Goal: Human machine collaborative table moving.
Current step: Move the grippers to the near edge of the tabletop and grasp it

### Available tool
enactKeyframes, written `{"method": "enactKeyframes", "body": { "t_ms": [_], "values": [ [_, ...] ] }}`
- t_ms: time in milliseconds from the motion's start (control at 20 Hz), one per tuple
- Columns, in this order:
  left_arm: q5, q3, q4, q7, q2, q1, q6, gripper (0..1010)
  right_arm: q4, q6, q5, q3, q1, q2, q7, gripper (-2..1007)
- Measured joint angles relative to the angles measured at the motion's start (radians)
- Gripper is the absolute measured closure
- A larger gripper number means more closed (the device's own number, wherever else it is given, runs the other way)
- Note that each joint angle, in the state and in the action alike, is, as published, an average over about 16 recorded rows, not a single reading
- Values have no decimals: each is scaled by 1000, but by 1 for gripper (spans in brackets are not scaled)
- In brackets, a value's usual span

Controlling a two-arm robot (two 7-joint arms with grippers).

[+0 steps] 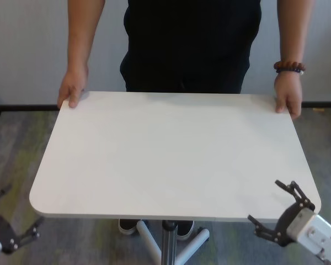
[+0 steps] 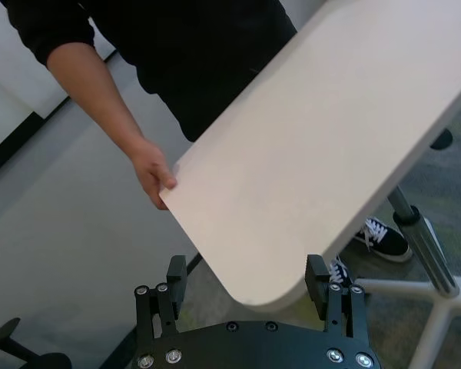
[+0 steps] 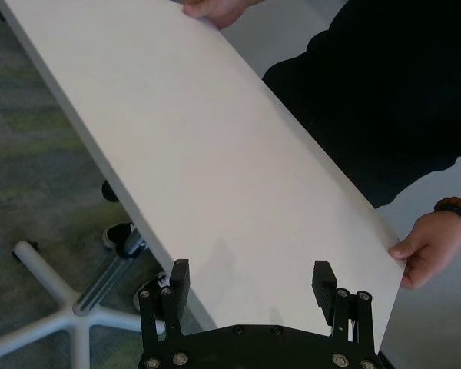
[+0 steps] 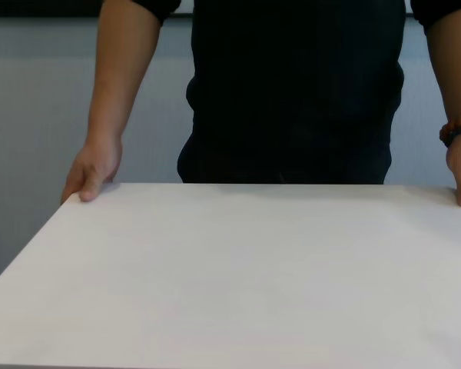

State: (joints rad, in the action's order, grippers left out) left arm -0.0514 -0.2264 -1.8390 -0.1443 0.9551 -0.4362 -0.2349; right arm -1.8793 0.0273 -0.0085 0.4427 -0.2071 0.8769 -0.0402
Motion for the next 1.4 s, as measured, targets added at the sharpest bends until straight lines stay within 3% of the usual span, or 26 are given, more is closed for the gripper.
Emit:
{"method": "enactKeyframes", "body": {
  "t_ms": [250,500,800,1400],
  "values": [
    [70,-8,15,-19,-2,-39,-12,9,-23,29,-38,6,-32,15,0,5],
    [148,-30,46,-43,-28,-47,-17,9,-32,62,-88,17,-49,15,-8,5],
    [253,-62,80,-82,-77,-30,-15,9,-30,106,-170,41,-53,-4,-30,5],
    [473,-120,135,-161,-183,38,24,9,6,176,-342,78,-43,-51,-88,5]
  ]
}}
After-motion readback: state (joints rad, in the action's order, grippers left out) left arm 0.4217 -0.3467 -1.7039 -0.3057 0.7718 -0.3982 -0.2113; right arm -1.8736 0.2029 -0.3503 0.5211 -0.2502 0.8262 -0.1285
